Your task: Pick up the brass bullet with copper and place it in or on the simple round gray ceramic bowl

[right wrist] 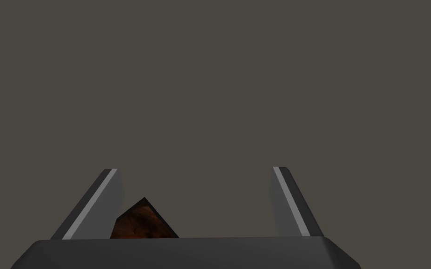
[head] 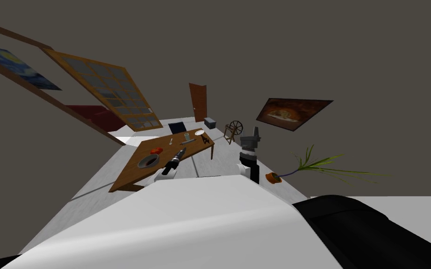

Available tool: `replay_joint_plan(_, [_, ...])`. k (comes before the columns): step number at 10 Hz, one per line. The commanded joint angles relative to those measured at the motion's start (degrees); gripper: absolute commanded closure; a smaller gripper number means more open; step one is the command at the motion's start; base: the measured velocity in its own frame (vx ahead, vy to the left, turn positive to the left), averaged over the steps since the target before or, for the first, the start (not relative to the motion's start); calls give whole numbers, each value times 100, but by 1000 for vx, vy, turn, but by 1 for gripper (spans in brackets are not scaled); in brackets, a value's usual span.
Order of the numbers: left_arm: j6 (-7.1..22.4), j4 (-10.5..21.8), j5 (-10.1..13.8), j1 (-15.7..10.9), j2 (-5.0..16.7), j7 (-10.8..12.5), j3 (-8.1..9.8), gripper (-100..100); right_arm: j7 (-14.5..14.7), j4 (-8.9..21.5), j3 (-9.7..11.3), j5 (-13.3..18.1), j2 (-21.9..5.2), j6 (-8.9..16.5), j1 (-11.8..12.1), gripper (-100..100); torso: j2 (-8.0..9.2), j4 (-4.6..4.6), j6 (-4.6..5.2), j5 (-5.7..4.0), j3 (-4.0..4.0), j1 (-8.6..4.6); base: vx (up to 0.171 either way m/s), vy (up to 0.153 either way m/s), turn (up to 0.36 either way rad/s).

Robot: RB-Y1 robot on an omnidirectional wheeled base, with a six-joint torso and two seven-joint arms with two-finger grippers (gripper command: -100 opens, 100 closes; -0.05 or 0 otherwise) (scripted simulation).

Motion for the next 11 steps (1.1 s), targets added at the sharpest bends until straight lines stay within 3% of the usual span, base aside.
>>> replay_joint_plan(1, [142, 286, -46, -111, 82, -29, -18, -100, 0, 0, 0, 0, 0, 0, 0, 0, 0, 0, 0, 0, 0, 0, 49, -38, -20])
replay_joint_plan(11, [831, 1756, -230, -599, 511, 6, -158, -100, 0, 0, 0, 0, 0, 0, 0, 0, -10, -2, 0, 0, -6, 3, 54, -30, -8])
